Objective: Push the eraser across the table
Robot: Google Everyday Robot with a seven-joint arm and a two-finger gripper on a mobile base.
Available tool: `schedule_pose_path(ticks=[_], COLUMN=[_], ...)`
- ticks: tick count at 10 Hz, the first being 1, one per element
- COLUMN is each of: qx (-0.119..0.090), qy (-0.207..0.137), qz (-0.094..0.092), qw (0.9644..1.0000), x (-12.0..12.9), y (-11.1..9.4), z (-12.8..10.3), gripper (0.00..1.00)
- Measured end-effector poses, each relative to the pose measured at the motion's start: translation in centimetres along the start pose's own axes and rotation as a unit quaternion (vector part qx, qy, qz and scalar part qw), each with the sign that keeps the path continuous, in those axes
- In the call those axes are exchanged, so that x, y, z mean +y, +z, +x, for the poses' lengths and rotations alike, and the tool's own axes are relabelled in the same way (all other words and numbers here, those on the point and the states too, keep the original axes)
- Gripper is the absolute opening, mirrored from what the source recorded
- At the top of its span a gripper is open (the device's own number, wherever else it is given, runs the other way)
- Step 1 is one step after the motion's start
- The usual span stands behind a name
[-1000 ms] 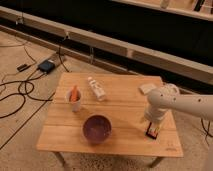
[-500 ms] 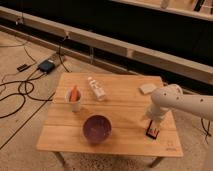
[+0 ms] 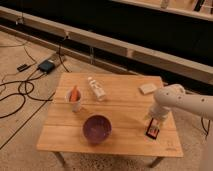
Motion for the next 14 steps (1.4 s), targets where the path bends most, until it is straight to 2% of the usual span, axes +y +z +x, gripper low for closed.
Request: schedule_pose_path(ticks=[4,8,12,14], qx=[0.007,0.017,0.026,0.031], qy=[0.004,0.001,-0.010,-0.023], qz=[-0.013,-0.020,-0.029,-0.035], qw=[0.9999,0.9996,0.9992,0.9986], x=[-0.9,-1.0,0.8,2.8], y=[1.2,1.9,1.9,1.7], z=[-1.2,-1.1,-0.4,0.2], gripper=[0.65,0.65,0.65,0.65])
